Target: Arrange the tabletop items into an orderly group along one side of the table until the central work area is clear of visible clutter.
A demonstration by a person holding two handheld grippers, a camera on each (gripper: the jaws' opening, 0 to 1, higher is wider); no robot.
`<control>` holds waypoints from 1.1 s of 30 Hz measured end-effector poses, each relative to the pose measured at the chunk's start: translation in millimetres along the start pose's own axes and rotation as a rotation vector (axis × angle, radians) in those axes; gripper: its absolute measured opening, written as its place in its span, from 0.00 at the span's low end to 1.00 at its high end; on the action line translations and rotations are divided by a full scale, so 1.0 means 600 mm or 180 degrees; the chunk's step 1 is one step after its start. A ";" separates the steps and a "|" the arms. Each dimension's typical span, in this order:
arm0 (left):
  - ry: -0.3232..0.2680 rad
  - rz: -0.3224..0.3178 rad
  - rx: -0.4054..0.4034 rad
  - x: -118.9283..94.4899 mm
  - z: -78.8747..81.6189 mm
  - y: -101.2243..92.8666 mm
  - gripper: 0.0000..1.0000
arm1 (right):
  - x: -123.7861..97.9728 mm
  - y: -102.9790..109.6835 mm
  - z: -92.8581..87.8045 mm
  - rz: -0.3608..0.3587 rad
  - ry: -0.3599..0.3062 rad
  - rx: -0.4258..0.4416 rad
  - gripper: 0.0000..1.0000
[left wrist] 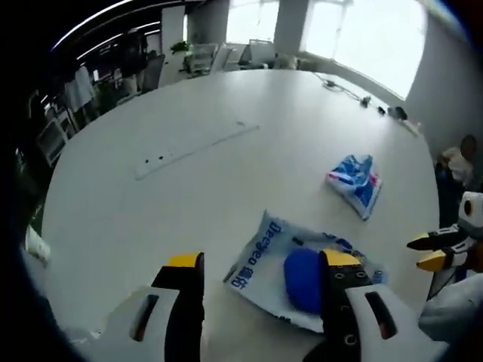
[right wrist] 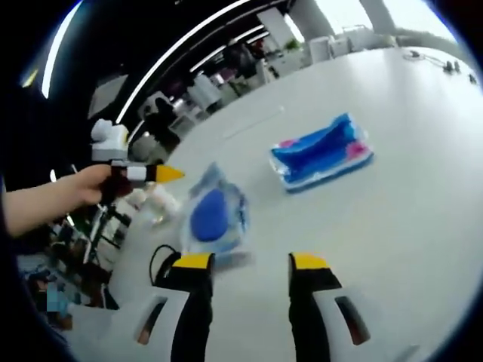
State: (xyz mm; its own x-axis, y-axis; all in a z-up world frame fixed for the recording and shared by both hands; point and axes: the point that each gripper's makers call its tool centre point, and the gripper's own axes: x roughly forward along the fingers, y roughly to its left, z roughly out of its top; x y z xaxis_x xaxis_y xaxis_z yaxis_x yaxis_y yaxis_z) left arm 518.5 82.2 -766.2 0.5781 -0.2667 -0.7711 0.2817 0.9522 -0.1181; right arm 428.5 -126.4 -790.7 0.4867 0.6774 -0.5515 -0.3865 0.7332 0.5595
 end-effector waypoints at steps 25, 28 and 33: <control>0.0262 -0.0096 -0.0152 0.053 -0.023 0.000 0.58 | 0.040 0.082 -0.064 0.0539 0.0341 0.0652 0.34; 0.0313 -0.0062 -0.0074 0.062 -0.027 0.003 0.58 | 0.043 0.091 -0.074 0.0583 0.0392 0.0704 0.34; 0.0324 -0.0067 -0.0063 0.067 -0.027 0.004 0.58 | 0.049 0.100 -0.083 0.0622 0.0447 0.0778 0.34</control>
State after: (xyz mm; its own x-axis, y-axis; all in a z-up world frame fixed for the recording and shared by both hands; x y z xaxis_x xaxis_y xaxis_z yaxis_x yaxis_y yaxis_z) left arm 529.9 76.1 -807.7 0.4912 -0.2711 -0.8278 0.2772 0.9496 -0.1465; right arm 380.2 -59.5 -804.0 0.3026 0.8178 -0.4896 -0.2543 0.5643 0.7854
